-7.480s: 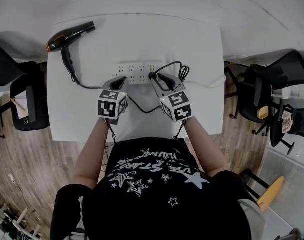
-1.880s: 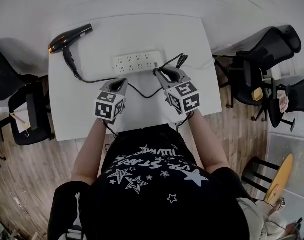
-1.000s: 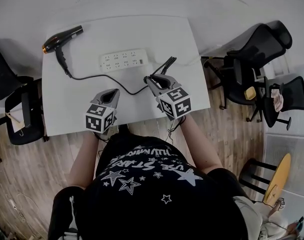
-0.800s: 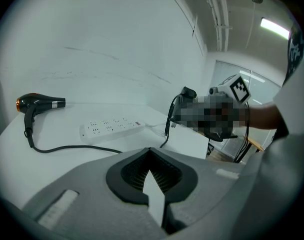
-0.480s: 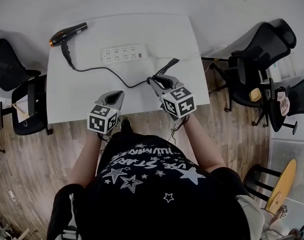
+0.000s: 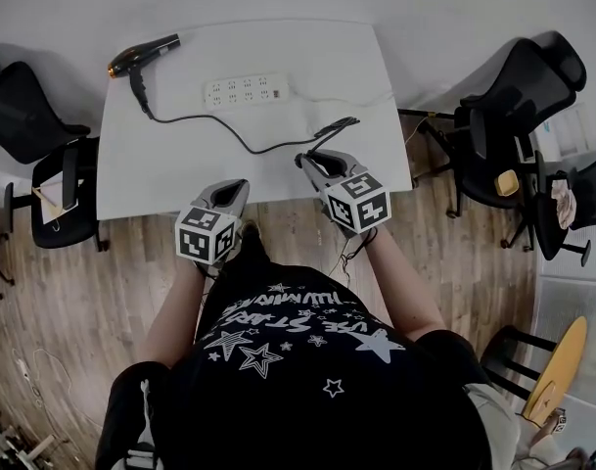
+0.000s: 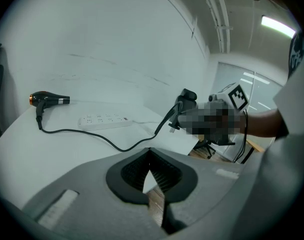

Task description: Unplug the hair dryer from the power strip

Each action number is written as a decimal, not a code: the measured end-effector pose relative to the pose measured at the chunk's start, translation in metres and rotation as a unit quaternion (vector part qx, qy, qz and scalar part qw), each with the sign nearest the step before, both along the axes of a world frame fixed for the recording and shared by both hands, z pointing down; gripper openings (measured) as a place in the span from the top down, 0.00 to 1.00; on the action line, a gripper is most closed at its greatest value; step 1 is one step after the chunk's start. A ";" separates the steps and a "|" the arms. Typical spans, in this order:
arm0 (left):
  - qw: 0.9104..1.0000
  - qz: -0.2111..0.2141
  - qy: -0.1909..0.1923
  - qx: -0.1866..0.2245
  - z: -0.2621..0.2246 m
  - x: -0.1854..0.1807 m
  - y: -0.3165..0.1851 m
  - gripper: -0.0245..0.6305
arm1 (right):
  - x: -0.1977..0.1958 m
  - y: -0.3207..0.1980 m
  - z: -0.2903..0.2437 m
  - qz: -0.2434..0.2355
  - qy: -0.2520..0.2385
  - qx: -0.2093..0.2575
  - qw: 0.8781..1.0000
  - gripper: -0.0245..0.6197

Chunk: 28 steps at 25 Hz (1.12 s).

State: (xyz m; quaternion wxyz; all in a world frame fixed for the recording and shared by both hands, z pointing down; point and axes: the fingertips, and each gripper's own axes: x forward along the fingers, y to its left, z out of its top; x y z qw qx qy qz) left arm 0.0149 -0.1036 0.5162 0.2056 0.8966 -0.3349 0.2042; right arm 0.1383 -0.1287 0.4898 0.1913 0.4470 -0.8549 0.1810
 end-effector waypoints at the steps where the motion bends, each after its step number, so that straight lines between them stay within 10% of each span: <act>1: 1.000 -0.003 0.001 0.002 -0.001 -0.001 0.005 0.95 | 0.000 0.006 0.001 0.000 -0.001 0.000 1.000 0.85; 28: 0.996 -0.085 0.034 0.004 -0.007 -0.041 0.118 0.95 | -0.012 0.132 0.017 0.014 -0.041 -0.014 0.999 0.86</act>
